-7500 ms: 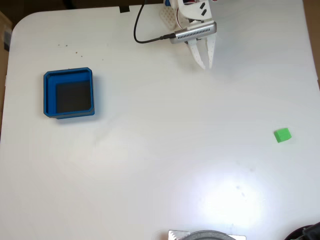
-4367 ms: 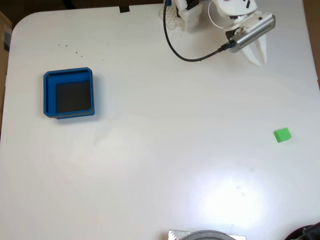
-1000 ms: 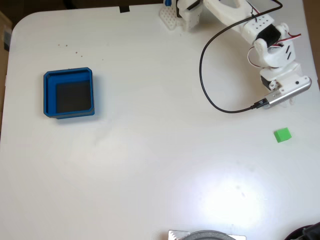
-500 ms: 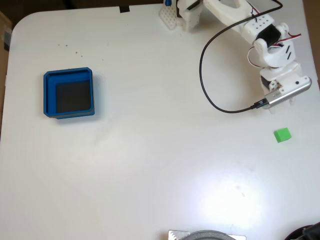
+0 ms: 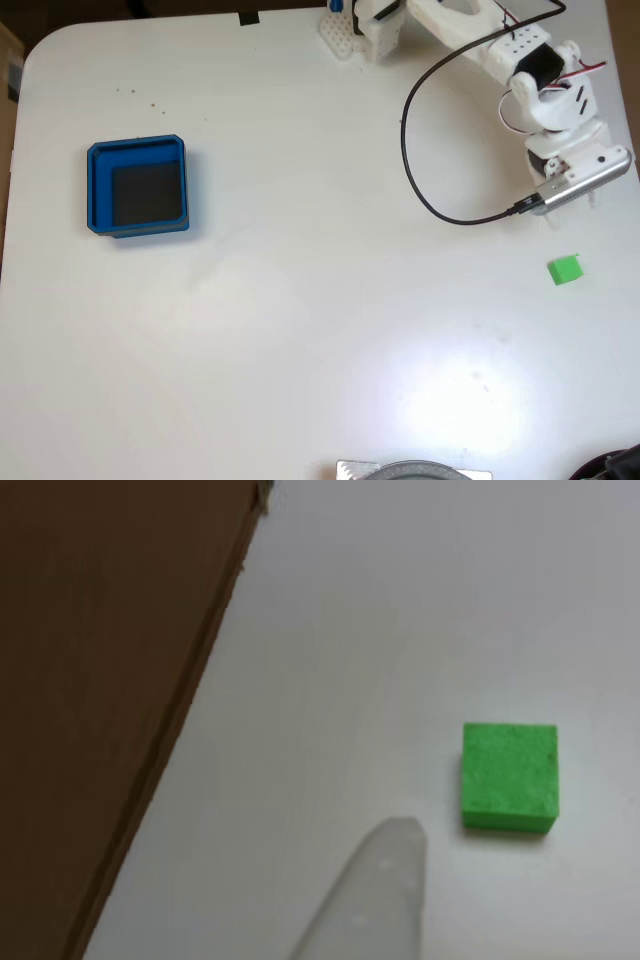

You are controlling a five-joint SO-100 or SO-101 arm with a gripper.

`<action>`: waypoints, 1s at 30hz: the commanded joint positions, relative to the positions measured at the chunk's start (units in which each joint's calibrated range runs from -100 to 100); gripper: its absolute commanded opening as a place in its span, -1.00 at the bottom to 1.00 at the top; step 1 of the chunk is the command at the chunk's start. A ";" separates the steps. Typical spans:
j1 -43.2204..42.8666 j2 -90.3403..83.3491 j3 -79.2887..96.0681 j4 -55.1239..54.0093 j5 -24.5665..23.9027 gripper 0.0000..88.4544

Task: Pick up green cube and drop it in the blue box

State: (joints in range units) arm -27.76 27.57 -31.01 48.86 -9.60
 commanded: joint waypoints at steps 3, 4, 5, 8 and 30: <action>0.44 3.62 -7.41 -0.64 0.20 -0.41; 0.44 4.37 -8.22 -0.64 0.20 -0.41; 0.51 5.04 -9.39 -0.64 0.20 -0.41; 0.51 7.46 -13.61 -0.64 0.20 -0.41; 1.43 15.16 -19.08 -0.47 -0.20 -0.41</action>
State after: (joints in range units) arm -27.05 43.86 -45.68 48.70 -9.65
